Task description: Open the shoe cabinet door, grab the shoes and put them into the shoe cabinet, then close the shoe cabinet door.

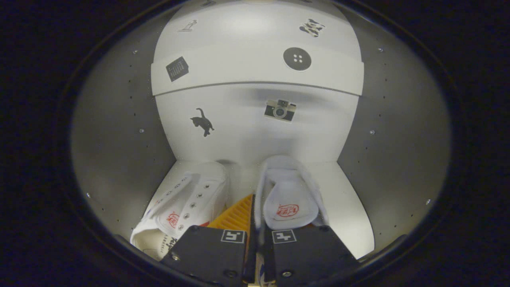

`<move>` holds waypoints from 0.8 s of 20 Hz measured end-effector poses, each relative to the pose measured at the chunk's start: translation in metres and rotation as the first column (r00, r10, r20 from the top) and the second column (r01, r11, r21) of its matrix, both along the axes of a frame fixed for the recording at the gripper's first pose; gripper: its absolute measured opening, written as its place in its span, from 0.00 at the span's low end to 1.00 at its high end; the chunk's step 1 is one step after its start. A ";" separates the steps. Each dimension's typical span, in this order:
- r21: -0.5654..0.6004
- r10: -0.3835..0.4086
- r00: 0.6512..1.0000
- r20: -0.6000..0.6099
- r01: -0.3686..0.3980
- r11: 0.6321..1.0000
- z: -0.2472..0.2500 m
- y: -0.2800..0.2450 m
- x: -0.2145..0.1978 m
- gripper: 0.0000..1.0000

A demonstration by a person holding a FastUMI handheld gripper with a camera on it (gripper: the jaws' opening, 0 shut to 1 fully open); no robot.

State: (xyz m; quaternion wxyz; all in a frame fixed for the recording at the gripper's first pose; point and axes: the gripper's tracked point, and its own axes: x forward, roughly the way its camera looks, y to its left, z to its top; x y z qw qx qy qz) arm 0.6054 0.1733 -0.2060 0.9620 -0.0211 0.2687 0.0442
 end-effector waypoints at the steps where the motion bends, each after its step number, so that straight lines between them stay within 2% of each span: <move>1: -0.004 -0.008 1.000 -0.004 0.008 1.000 -0.001 -0.002 -0.002 0.15; 4: -0.026 0.008 1.000 -0.001 -0.008 1.000 -0.002 -0.003 -0.014 0.23; 7: -0.034 0.025 0.999 0.043 -0.024 0.999 0.012 0.000 -0.034 0.38; 10: -0.071 0.038 0.994 0.102 -0.031 0.997 0.026 0.000 -0.063 0.75; 11: -0.076 0.037 0.992 0.120 -0.028 0.997 0.030 -0.001 -0.072 0.79; 16: -0.050 0.023 0.984 0.178 -0.015 0.999 0.047 -0.002 -0.124 0.79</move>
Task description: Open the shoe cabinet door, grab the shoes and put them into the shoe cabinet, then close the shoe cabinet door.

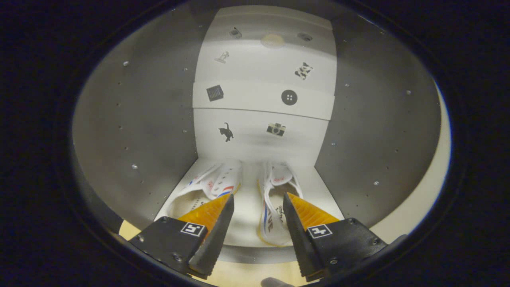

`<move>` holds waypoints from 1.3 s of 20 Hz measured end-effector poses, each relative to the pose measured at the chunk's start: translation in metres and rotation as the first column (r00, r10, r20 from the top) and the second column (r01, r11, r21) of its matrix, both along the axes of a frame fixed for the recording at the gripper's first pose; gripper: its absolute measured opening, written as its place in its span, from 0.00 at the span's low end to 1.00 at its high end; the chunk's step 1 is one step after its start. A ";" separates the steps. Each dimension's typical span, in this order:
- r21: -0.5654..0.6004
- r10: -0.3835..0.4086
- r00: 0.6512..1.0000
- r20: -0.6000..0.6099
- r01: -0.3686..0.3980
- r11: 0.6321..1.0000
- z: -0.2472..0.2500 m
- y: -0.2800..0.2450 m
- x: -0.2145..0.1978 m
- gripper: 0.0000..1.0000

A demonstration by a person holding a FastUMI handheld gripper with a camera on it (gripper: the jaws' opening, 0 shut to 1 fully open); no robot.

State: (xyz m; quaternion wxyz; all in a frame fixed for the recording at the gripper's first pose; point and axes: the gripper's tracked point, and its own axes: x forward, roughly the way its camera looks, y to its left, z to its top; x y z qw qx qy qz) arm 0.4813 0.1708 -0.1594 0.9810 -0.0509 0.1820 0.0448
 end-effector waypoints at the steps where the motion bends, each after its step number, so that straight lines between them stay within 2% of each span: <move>1: 0.005 -0.002 1.000 0.015 0.002 1.000 0.004 -0.001 -0.013 0.79; 12: 0.019 0.016 0.987 0.160 -0.019 1.000 0.038 -0.013 -0.198 0.79; 20: 0.057 0.040 0.979 0.200 -0.053 0.997 0.049 -0.038 -0.320 1.00; 26: 0.088 0.001 0.977 0.211 -0.020 0.996 0.053 -0.100 -0.391 1.00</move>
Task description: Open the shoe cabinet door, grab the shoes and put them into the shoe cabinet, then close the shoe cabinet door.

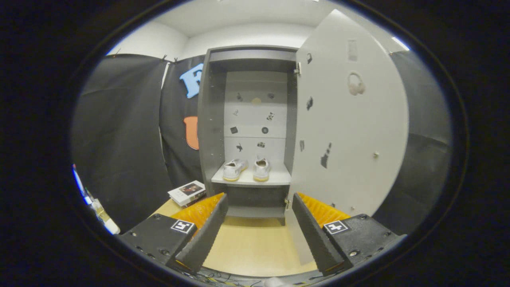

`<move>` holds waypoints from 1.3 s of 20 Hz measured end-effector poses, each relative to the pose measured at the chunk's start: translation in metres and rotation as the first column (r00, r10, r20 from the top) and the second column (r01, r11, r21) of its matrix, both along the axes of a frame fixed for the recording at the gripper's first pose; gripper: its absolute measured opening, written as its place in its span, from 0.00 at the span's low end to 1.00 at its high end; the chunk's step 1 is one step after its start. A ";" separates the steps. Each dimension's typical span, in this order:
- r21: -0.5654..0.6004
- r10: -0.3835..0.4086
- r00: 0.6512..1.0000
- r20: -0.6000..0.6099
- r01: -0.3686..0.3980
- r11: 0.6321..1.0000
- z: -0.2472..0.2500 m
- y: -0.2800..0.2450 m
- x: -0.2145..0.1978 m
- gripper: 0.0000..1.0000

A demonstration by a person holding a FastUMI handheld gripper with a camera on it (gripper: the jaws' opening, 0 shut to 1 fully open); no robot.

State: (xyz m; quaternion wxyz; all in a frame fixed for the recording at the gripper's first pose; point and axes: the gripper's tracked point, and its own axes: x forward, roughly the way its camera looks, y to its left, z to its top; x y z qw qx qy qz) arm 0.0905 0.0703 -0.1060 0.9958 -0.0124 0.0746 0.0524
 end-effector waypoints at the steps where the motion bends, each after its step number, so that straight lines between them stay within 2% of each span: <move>1: 0.010 -0.011 1.000 0.011 0.011 1.000 0.007 -0.016 -0.013 1.00; 7: 0.013 -0.115 0.993 0.027 0.115 0.993 0.012 -0.113 -0.053 1.00; 10: 0.034 -0.166 0.986 0.031 0.165 0.986 0.012 -0.169 -0.052 1.00; 14: 0.045 -0.183 0.983 0.029 0.181 0.982 0.010 -0.227 -0.032 1.00; 20: 0.054 -0.083 0.996 0.030 0.081 0.995 0.007 -0.251 0.027 1.00; 26: 0.056 0.067 0.995 0.074 -0.071 0.996 0.035 -0.234 0.065 1.00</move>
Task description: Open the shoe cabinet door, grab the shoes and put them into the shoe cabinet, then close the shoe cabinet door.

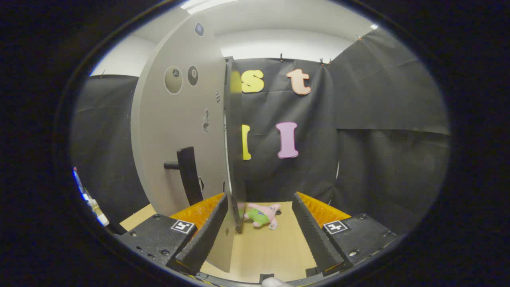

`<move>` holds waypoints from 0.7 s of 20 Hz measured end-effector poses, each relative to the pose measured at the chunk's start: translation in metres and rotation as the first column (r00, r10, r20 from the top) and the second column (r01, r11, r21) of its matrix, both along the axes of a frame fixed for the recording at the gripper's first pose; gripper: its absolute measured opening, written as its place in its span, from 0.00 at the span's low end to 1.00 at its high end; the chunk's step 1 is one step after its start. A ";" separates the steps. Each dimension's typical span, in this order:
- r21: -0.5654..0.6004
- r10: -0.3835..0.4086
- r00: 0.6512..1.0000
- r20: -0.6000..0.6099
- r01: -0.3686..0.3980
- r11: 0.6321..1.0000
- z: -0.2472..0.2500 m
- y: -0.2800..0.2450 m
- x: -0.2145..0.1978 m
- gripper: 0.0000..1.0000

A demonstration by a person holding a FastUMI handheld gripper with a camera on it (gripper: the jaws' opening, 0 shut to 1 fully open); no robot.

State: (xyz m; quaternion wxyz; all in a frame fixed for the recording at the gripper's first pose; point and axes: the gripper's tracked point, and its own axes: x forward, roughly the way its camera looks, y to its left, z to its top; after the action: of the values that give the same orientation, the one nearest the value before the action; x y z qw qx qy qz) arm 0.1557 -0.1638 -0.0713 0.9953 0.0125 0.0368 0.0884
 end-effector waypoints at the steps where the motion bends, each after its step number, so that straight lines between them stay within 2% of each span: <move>1: 0.002 0.020 1.000 0.013 -0.020 1.000 0.004 0.005 0.002 1.00; 4: -0.042 0.041 0.998 0.051 -0.039 0.998 0.015 0.007 0.001 1.00; 9: 0.004 0.110 0.994 0.009 -0.110 0.994 0.008 0.022 0.006 0.95; 14: -0.030 0.108 0.994 0.026 -0.107 0.994 0.013 0.030 0.003 0.94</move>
State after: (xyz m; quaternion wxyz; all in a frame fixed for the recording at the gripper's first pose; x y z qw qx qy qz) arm 0.1587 -0.1334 -0.0585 0.9896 -0.0050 0.0252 0.1417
